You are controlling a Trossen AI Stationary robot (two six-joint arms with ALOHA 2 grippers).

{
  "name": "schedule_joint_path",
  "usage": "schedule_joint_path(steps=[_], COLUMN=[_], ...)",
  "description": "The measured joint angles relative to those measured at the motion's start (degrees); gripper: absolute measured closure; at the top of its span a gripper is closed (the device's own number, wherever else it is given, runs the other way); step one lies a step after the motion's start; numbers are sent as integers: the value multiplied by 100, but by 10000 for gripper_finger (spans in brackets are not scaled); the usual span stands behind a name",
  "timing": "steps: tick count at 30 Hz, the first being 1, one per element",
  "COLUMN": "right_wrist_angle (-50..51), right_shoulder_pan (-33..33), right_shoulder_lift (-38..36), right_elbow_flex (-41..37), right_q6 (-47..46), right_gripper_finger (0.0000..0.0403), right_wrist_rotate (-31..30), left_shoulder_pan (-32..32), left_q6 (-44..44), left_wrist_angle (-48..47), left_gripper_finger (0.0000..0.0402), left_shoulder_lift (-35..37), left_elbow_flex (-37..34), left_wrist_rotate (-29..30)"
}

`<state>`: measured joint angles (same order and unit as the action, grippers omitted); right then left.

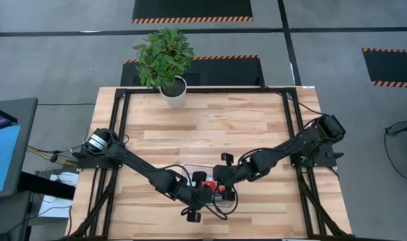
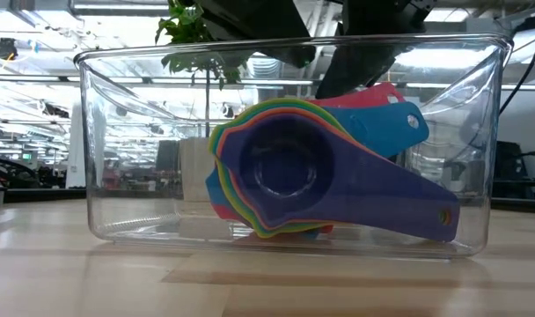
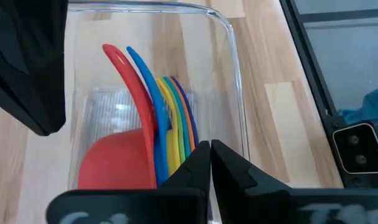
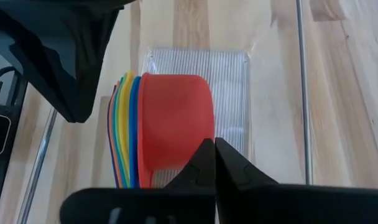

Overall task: Nest measuring cups in basket
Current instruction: Put the colored stacked measuring cups into the transparent bin

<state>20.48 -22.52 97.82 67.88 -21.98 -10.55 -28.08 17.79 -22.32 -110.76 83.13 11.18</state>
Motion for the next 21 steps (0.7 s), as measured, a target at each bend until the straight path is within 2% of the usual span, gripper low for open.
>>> schedule_joint_path(steps=[21], right_wrist_angle=[-410], right_shoulder_pan=[170], right_shoulder_lift=[90], right_elbow_flex=[-2], right_q6=[129], right_gripper_finger=[390], right_wrist_rotate=[59], left_shoulder_pan=[-17], left_q6=[91], left_wrist_angle=[-124], left_gripper_finger=[401], left_shoulder_lift=[-192], left_elbow_flex=[2], left_wrist_rotate=[-217])
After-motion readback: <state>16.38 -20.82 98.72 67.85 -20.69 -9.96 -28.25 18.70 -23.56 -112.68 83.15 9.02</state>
